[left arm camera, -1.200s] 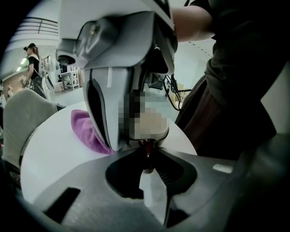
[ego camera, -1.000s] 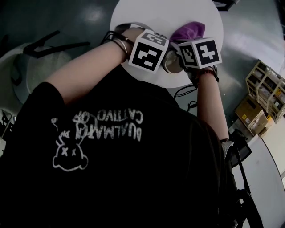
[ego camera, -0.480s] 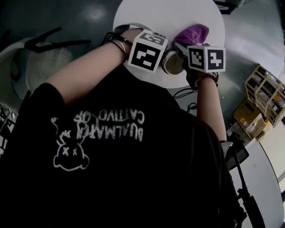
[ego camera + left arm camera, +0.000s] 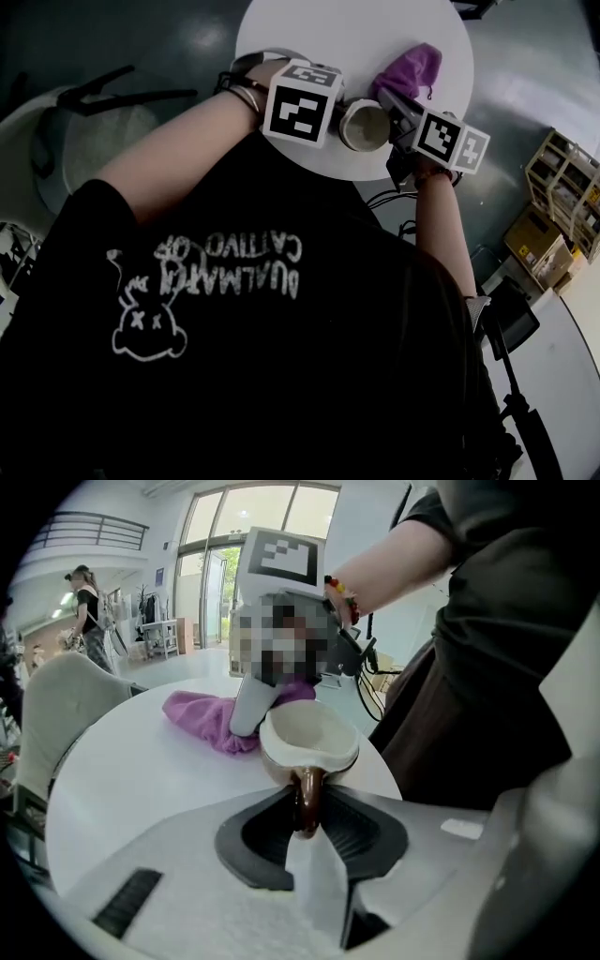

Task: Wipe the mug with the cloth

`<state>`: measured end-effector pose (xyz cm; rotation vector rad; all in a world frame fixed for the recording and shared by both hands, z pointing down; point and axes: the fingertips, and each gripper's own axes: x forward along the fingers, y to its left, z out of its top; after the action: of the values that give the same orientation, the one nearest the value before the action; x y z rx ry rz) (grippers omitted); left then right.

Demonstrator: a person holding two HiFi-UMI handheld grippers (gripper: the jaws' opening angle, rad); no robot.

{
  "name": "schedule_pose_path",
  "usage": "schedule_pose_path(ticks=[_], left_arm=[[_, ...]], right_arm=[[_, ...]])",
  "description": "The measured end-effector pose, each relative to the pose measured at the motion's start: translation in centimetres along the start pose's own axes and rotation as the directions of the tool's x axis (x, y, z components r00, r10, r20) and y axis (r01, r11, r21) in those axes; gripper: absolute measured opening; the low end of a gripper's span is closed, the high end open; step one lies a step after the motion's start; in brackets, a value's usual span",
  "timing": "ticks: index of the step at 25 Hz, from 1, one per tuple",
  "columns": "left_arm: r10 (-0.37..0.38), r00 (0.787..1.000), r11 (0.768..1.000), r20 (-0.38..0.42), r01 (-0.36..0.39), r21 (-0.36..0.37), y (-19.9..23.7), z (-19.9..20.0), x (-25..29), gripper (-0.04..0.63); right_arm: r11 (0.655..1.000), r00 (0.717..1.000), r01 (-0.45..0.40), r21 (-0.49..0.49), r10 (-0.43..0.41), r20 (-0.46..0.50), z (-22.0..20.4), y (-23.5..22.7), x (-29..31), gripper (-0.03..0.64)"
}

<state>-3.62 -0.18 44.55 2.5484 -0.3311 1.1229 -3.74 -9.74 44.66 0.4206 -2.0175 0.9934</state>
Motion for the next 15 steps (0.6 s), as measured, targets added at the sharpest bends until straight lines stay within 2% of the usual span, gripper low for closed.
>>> schedule_pose_path(ticks=[4,7,9,15], left_arm=[[0.015,1.000,1.000,0.003,-0.015,-0.025,-0.5,-0.3,-0.2,0.077],[0.020,1.000,0.998,0.011,-0.020,-0.054,-0.6,0.2,-0.2,0.077],[0.025,1.000,0.997,-0.010,-0.026,-0.067,-0.6,0.1,0.1,0.077],[0.041,0.996,0.992,-0.073,-0.050,-0.119,-0.7,-0.4,0.7,0.077]], right_arm=[[0.984,0.994,-0.061,0.168,0.045,0.096,-0.9,-0.6,-0.5,0.031],[0.942,0.980,-0.129,0.310,0.074,0.183,-1.5,-1.6,-1.2,0.031],[0.907,0.967,-0.174,0.384,0.084,0.239,-1.9,-2.3,-1.7,0.031],[0.833,0.915,-0.295,0.469,0.106,0.389,-2.7,-3.5,-2.5,0.031]])
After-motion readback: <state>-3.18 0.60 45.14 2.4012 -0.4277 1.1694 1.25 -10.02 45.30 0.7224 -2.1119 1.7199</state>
